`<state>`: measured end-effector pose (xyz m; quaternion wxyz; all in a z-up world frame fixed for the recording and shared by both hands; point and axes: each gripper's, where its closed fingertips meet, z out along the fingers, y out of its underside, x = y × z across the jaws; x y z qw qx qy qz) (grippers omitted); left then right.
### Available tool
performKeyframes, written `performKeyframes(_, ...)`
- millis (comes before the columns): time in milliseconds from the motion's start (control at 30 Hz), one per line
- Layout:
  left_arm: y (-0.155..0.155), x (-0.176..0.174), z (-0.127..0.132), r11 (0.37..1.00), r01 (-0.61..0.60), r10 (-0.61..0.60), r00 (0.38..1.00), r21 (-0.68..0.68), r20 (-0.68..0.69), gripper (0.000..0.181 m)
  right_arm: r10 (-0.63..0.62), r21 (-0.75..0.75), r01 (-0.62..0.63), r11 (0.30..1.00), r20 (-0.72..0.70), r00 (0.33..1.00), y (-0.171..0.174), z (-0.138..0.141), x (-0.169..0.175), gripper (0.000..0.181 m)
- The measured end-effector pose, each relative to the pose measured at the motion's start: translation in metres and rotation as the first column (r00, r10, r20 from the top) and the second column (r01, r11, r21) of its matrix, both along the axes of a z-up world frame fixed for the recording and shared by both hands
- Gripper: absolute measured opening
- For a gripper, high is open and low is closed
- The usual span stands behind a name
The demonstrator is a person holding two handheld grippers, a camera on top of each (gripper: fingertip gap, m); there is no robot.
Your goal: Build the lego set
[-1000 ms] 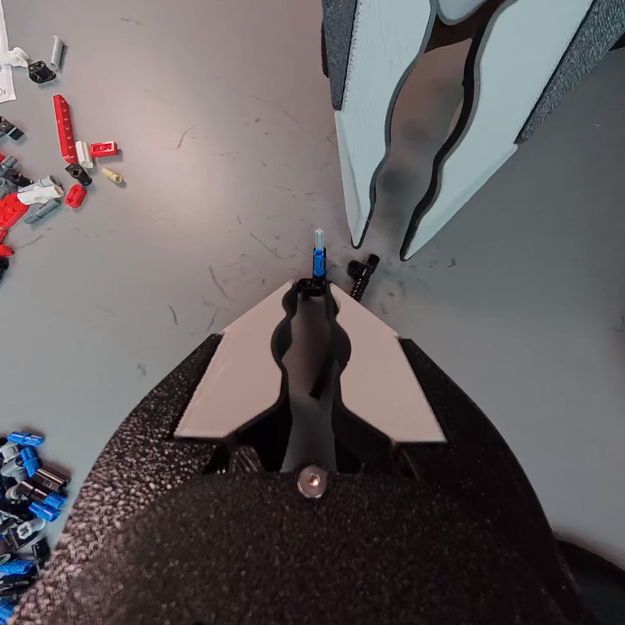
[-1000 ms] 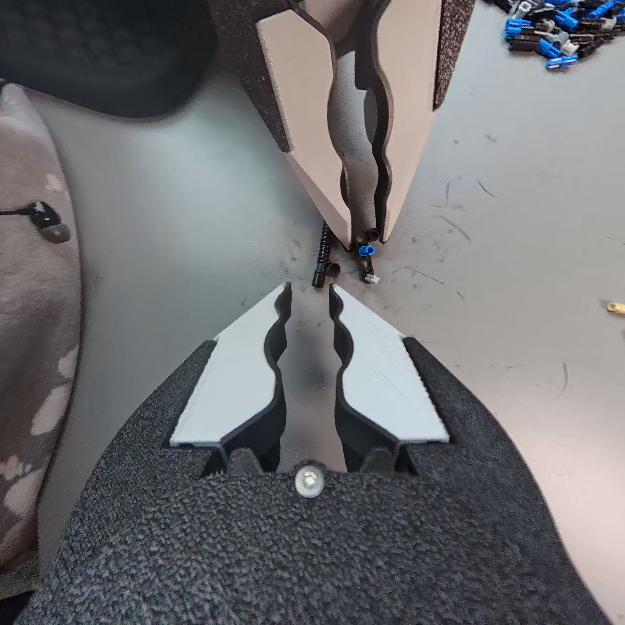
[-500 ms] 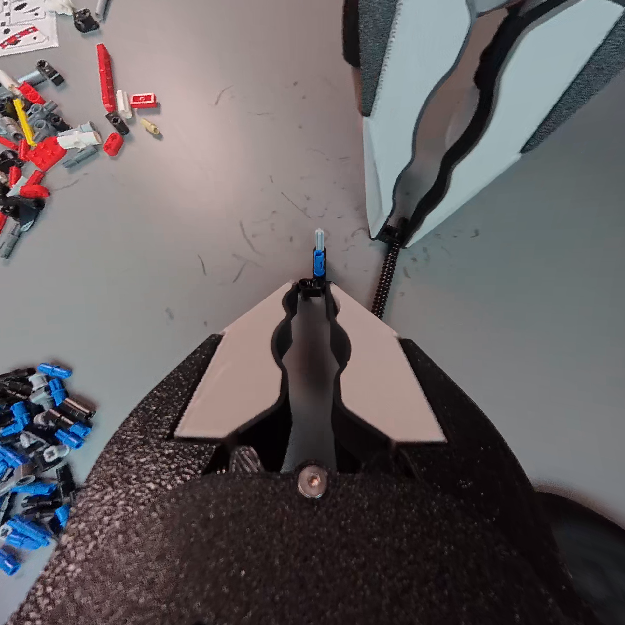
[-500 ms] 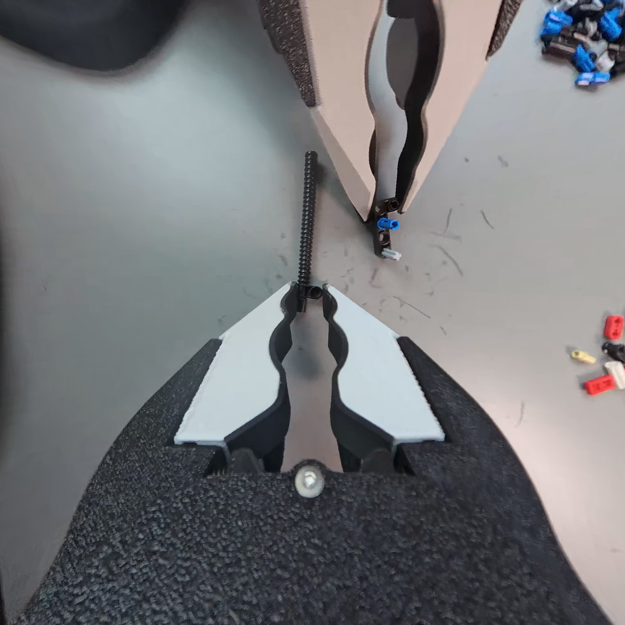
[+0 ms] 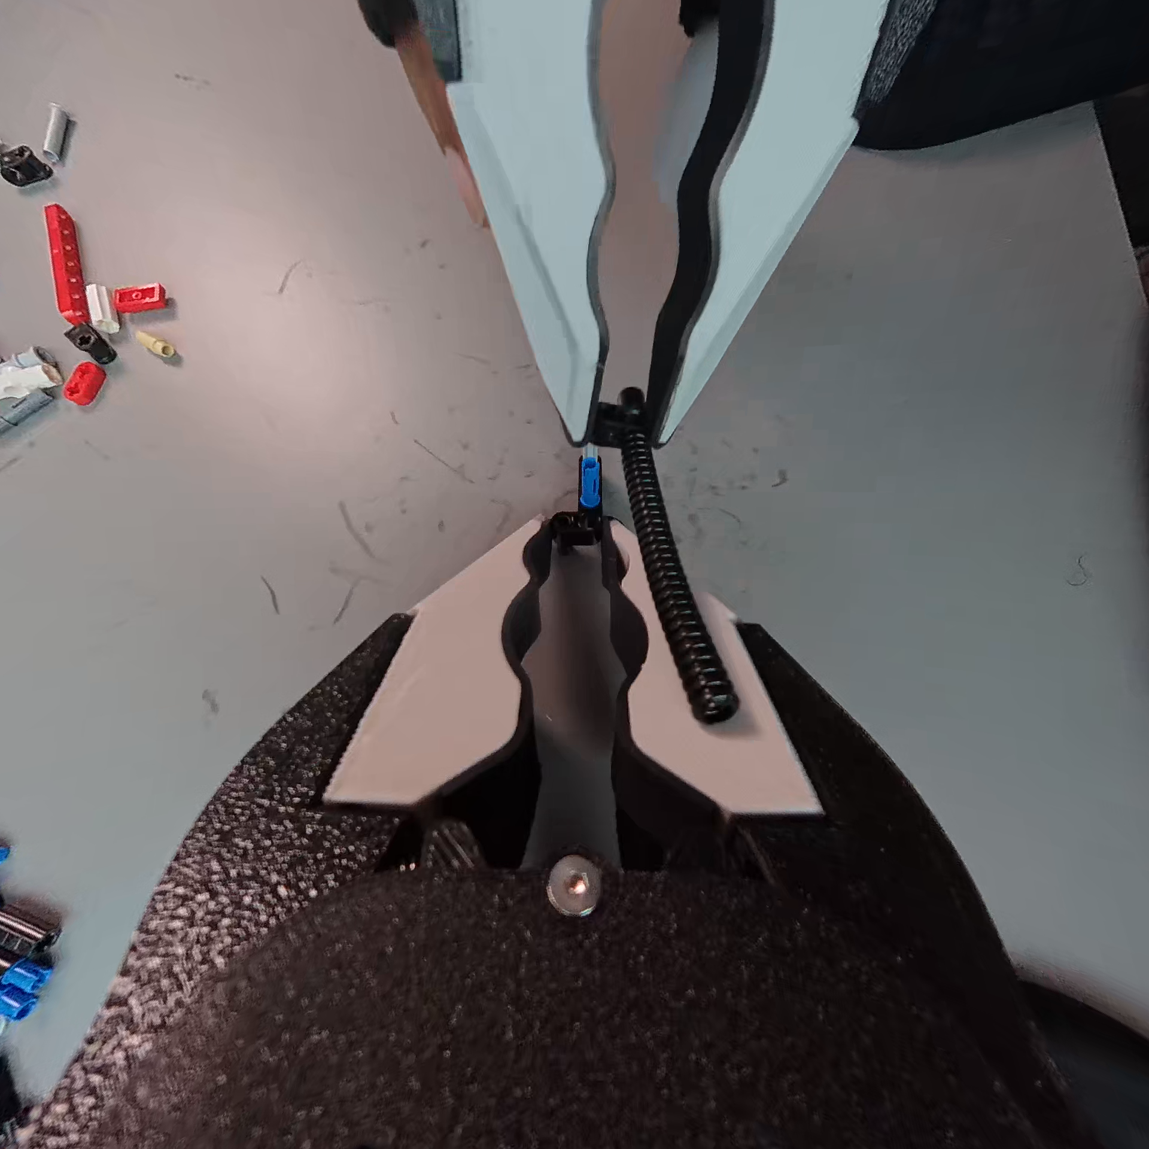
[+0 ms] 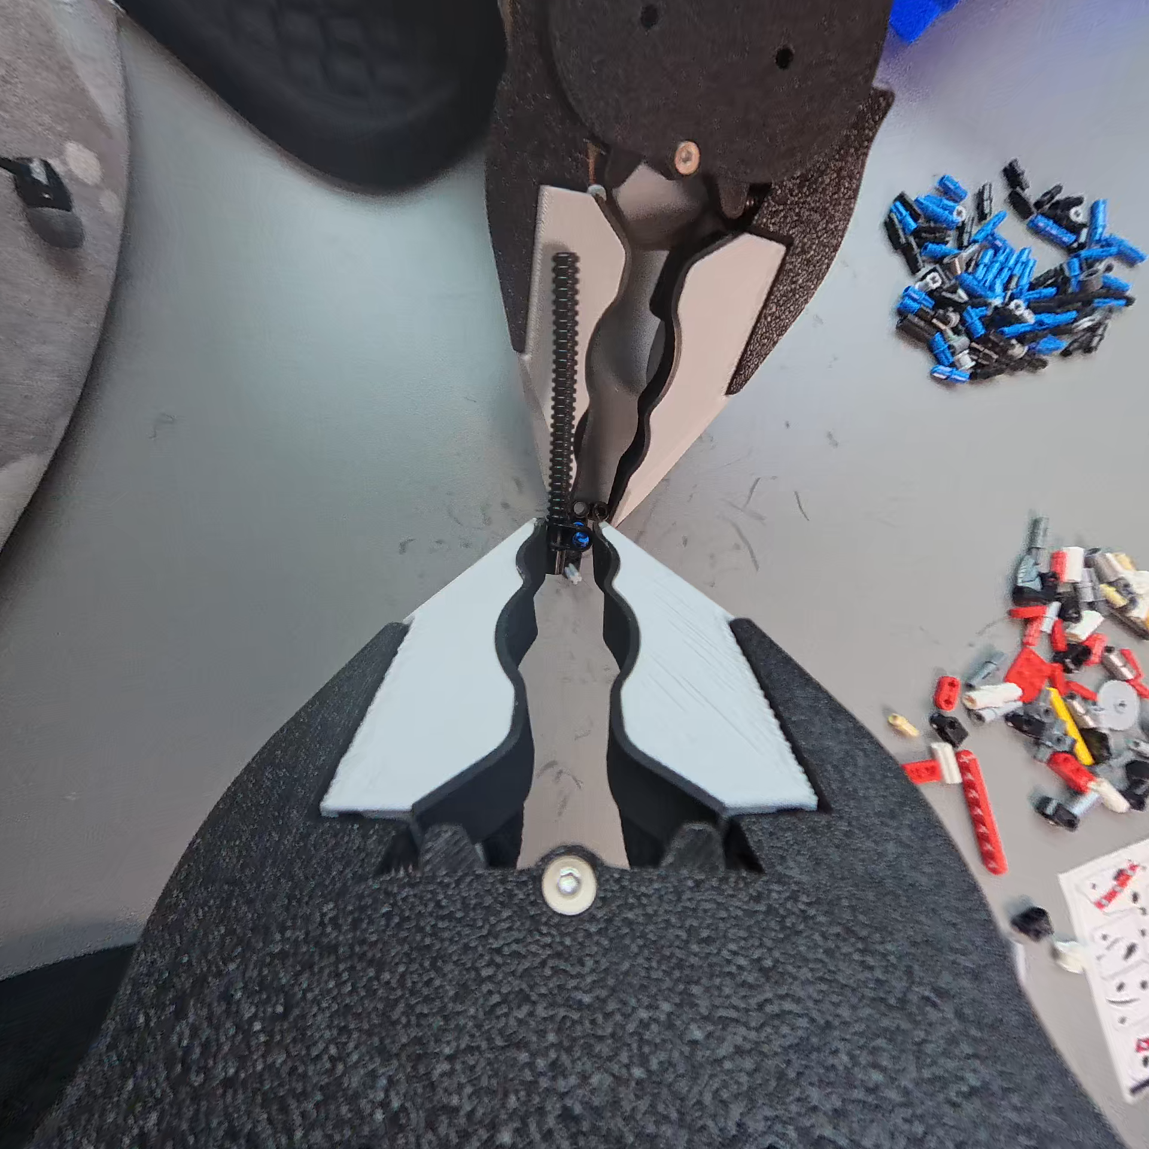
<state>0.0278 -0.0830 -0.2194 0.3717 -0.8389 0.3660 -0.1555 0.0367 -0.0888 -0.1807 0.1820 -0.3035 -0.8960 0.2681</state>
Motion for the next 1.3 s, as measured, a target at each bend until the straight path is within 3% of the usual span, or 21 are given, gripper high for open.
performKeyframes(33, 0.000, 0.000, 0.000, 1.000, -0.002, 0.002, 1.000, 0.006, -0.003, 0.015, -0.017, -0.029, 0.017, 0.999, 0.011, 1.000, -0.001, -0.004, -0.002, 0.014)
performKeyframes(633, -0.002, 0.003, -0.001, 0.999, 0.018, -0.018, 1.000, 0.028, -0.022, 0.016, -0.067, -0.066, 0.071, 0.995, 0.072, 0.995, -0.003, -0.013, -0.001, 0.014)
performKeyframes(1300, -0.002, 0.003, -0.001, 0.999, 0.020, -0.019, 0.999, 0.036, -0.037, 0.015, -0.017, -0.027, 0.021, 0.999, 0.171, 0.985, -0.007, -0.023, -0.001, 0.013)
